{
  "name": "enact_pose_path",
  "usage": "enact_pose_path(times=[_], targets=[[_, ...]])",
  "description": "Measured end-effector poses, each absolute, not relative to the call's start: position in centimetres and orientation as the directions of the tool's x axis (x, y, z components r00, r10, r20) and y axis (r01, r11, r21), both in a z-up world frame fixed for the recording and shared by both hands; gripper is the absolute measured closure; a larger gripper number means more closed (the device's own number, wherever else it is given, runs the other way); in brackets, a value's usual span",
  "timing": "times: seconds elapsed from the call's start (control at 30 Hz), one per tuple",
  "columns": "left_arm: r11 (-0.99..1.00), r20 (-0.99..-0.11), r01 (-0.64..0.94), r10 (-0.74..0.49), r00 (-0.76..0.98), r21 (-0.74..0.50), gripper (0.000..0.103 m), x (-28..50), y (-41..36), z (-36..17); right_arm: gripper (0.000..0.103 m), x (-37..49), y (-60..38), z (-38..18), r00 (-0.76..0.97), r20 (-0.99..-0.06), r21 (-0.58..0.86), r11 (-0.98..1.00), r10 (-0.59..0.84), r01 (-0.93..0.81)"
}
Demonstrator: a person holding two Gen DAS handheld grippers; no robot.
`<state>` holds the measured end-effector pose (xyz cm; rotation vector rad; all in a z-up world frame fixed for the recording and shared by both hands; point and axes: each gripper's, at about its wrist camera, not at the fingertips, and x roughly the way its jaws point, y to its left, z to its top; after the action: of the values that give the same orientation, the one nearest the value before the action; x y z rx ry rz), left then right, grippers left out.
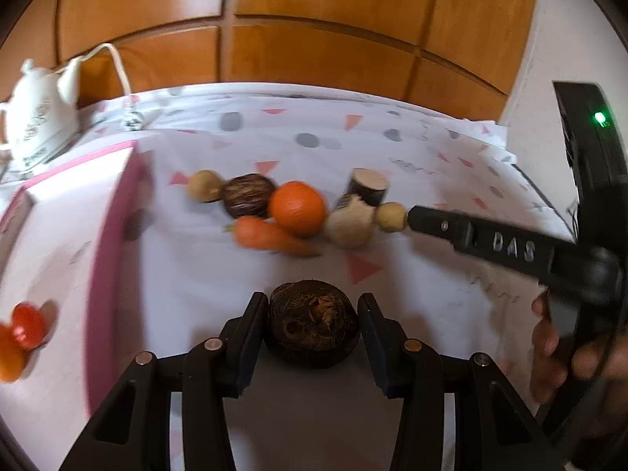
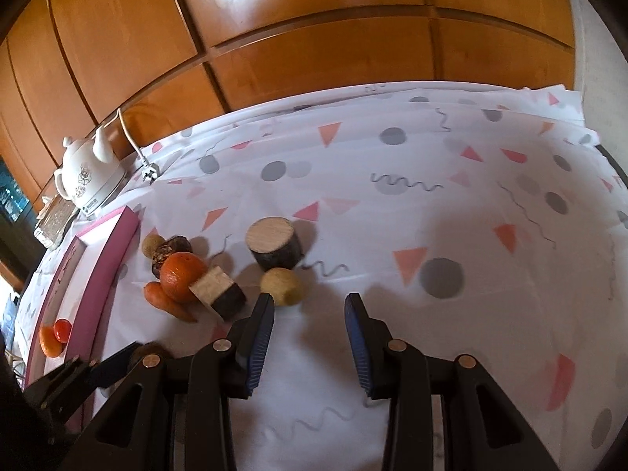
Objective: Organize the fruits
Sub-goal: 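Grasp the dark brown round fruit with the left tool while the right tool grasps a small yellow fruit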
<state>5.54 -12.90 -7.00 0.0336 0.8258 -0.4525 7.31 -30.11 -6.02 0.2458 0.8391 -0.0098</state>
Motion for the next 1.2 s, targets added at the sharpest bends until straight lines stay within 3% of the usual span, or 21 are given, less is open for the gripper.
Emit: enact_pose_path(times=[0.37, 0.5, 1.2], targets=[[0.913, -0.697, 0.400, -0.340, 0.631, -0.083, 0.055, 5.2, -13.3, -8.0, 0.065, 9.6, -28.4, -7.1, 0.654, -0.753, 0.183, 0.979, 0.078, 0.094], [0.912, -0.692, 0.402, -0.343, 0.636, -0.083, 0.056, 5.1, -13.2, -8.1, 0.078, 10.0, -27.9, -7.6, 0.648, -0.759, 0.158, 0.983, 0.060, 0.093], [0.904, -0.696, 0.416, -0.363, 0.620, -0.101, 0.057, 5.4, -13.0, -7.8, 0.078, 9.2, -27.2, -7.5, 0.653, -0.757, 0.085, 0.991, -0.003, 0.103]])
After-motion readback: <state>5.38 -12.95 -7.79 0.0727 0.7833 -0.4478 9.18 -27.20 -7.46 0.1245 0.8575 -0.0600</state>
